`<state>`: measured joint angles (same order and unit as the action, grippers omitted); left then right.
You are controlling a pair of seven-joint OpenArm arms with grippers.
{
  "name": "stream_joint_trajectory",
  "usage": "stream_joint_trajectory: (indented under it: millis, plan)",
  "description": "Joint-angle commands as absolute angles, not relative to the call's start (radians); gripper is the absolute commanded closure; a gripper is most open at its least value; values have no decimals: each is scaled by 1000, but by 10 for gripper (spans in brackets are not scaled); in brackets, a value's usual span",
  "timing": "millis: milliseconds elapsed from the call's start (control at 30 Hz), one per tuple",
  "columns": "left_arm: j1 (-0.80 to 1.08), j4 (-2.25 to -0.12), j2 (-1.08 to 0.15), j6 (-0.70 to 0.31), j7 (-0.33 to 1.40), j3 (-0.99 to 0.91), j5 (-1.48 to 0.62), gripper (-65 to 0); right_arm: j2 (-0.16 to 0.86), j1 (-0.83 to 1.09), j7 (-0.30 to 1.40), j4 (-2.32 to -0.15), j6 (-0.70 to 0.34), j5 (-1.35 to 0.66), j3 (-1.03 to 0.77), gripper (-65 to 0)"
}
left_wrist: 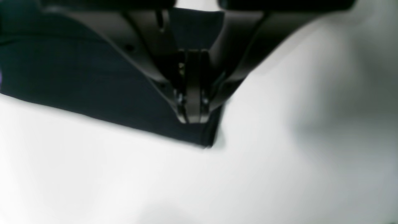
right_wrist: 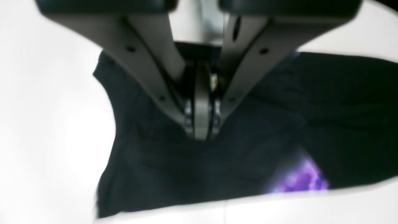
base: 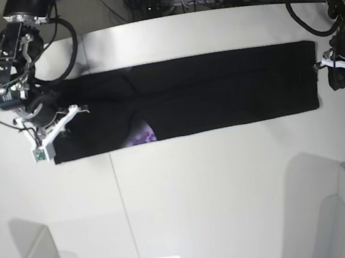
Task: Fold the T-shirt properly
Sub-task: 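Grasp the folded strip's ends with both grippers and pull it straight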
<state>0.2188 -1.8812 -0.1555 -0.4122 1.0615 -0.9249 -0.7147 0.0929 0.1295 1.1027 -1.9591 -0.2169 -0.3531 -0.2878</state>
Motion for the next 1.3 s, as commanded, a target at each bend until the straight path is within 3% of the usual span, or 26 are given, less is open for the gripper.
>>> stream_joint_trajectory:
  millis: [0, 100, 267, 333, 633, 1100, 1167, 1267]
  plan:
    - [237, -1900, -180, -414, 1050, -960, -750, 0, 96, 124, 1087, -1974, -211, -349, -294, 0]
    - [269, -1894, -186, -414, 1038, -1013, -780, 0, 94, 128, 1089, -1966, -211, -349, -294, 0]
    - [318, -1877, -186, -414, 986, -1036, -780, -500, 90, 131, 1092, -1966, -211, -349, -292, 0]
    - [320, -1847, -194, -415, 970, -1032, -780, -650, 88, 131, 1092, -1966, -211, -349, -292, 0]
    - [280, -1550, -262, -415, 848, -862, -780, -625, 88, 136, 1092, -1966, -211, -349, -292, 0]
    - [220, -1345, -272, -414, 774, -745, -779, -620, 88, 162, 1092, -1969, -211, -349, -292, 0]
    - [220, -1342, -274, -414, 774, -743, -779, -571, 88, 162, 1092, -1969, -211, -349, -292, 0]
    - [222, -1333, -274, -414, 774, -743, -779, -406, 88, 162, 1092, -1969, -211, -349, -292, 0]
